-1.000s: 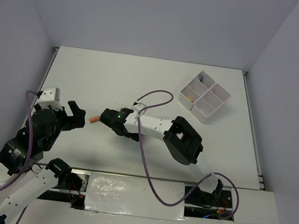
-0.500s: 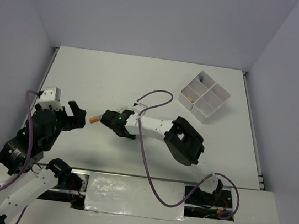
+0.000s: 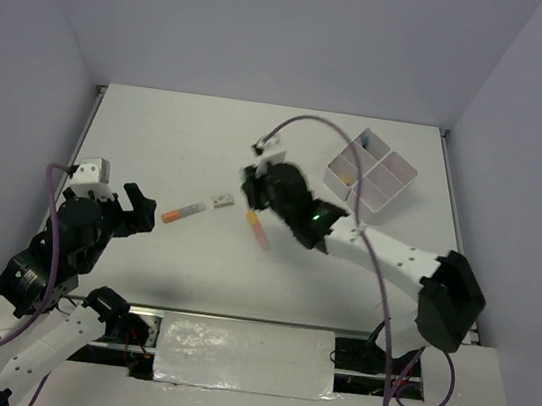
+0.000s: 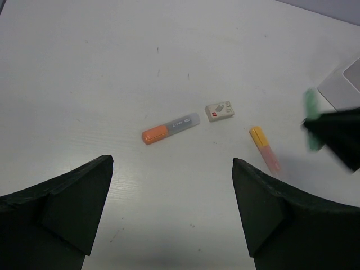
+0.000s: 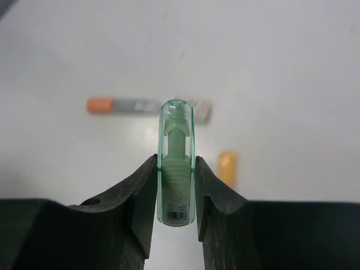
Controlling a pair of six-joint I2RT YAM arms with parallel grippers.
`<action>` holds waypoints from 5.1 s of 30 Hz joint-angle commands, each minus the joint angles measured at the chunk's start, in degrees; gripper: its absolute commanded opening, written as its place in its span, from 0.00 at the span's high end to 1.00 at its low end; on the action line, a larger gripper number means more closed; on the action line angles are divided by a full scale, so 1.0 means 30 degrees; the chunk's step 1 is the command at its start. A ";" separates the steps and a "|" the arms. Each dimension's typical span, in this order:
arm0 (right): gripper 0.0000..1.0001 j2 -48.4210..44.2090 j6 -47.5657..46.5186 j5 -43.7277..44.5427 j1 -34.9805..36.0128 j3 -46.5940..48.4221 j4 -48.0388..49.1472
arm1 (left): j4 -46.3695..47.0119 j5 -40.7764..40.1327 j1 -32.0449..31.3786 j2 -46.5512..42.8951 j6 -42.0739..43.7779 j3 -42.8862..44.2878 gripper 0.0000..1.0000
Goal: Sort the stationery into containers
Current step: Pick up the stationery from the center of the board, then place the stationery in the storage box, then pick up the stationery from the center of the board.
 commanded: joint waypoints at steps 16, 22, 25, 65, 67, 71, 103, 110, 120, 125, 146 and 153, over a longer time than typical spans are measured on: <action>1.00 -0.1816 -2.2267 -0.9838 -1.6855 0.2519 -0.2049 | 0.1315 0.0983 -0.0065 -0.0252 0.0712 0.0127 0.01; 1.00 -0.0617 -2.2969 -0.8900 -1.7502 0.1696 -0.0695 | 0.1344 0.0982 -0.0094 -0.0311 0.0683 0.0097 0.01; 1.00 -0.0148 -2.2707 -0.8371 -1.7997 0.1841 -0.0196 | 0.1344 0.1041 -0.0094 -0.0106 0.0712 0.0098 0.01; 0.59 -0.0556 -2.0801 -0.7435 -1.9934 -0.2318 0.5254 | 0.1520 0.1568 -0.0504 -0.0223 0.0947 0.0069 0.01; 0.58 -0.0556 -2.0888 -0.7346 -1.9934 -0.2377 0.5254 | 0.1520 0.1568 -0.0563 -0.0252 0.0976 0.0068 0.01; 0.54 -0.0673 -2.0802 -0.7551 -1.9934 -0.2494 0.5370 | 0.1491 0.1481 -0.0651 -0.0311 0.0947 0.0039 0.01; 0.00 0.4359 -0.0706 -0.3767 -0.3762 0.4938 -0.6344 | 0.0259 -0.0981 0.1957 0.2649 -0.0343 0.0625 0.01; 0.02 0.8200 -0.0672 -0.3008 -0.3294 0.6295 -0.7901 | 0.0611 -0.0395 0.1986 0.2033 -0.0050 0.0449 0.01; 0.90 0.9083 -0.1318 -0.3274 -0.2883 0.6910 -0.8984 | 0.0816 0.0162 0.1986 0.2238 0.0214 0.0391 0.01; 1.00 0.7566 -0.2050 -0.3655 -0.2971 0.6004 -0.8254 | 0.0875 0.0308 0.1957 0.2033 0.0302 0.0362 0.01; 1.00 0.7739 -0.2959 -0.4270 -0.3059 0.5564 -0.7376 | 0.1051 0.0660 0.1957 0.1477 0.0477 0.0274 0.01; 0.97 0.8144 -0.3604 -0.4947 -0.3000 0.6178 -0.8281 | 0.1051 0.0660 0.1957 0.1359 0.0448 0.0244 0.01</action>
